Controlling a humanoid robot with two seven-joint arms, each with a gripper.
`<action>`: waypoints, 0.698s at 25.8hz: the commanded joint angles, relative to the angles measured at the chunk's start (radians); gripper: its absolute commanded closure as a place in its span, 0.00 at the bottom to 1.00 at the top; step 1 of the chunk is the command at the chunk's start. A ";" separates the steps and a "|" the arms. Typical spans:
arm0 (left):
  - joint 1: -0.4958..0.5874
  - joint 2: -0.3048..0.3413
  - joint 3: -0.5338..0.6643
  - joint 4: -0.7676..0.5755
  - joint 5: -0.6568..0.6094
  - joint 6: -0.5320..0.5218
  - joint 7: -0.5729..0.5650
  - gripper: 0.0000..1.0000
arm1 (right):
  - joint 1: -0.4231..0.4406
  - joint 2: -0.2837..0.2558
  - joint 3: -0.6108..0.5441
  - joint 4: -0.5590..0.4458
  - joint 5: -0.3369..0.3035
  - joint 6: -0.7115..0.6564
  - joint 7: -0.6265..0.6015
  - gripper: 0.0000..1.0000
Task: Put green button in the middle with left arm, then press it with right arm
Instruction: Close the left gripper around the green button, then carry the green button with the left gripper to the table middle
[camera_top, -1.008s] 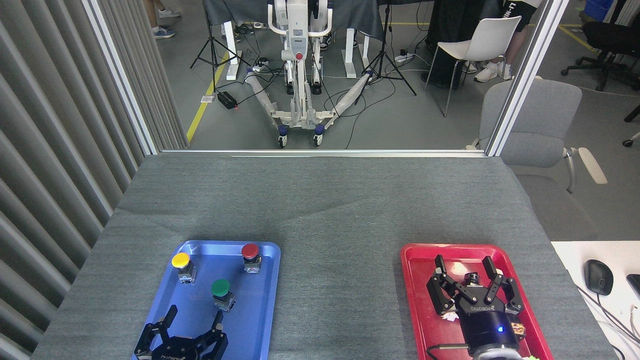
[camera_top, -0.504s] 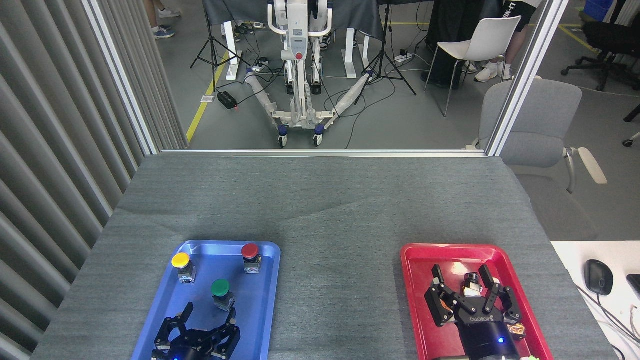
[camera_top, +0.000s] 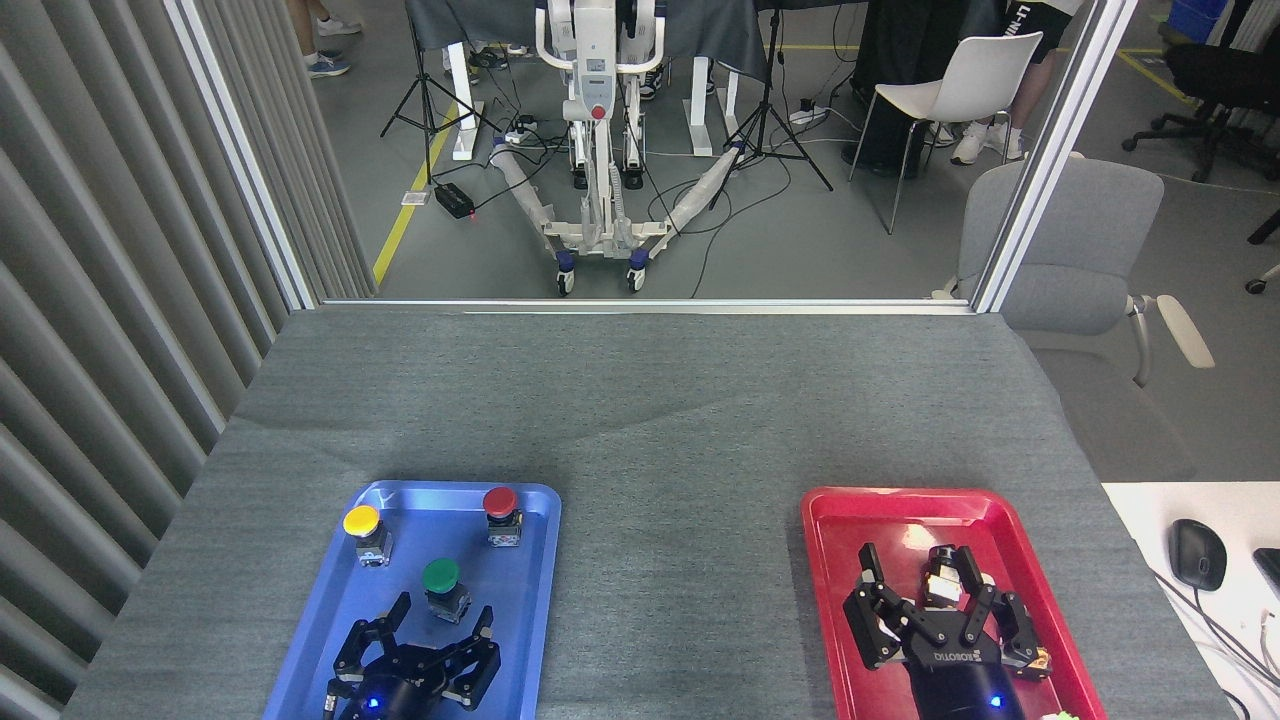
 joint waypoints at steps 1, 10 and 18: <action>-0.025 0.000 -0.013 0.029 0.001 -0.006 0.000 0.00 | 0.002 0.006 0.003 0.000 0.002 0.004 0.000 0.00; -0.087 -0.002 -0.027 0.122 0.004 0.007 0.004 0.28 | 0.017 0.010 0.033 0.008 0.015 0.084 0.011 0.00; -0.082 0.013 -0.028 0.124 -0.002 -0.032 -0.003 0.99 | 0.014 -0.005 0.209 0.026 0.032 0.368 0.012 0.00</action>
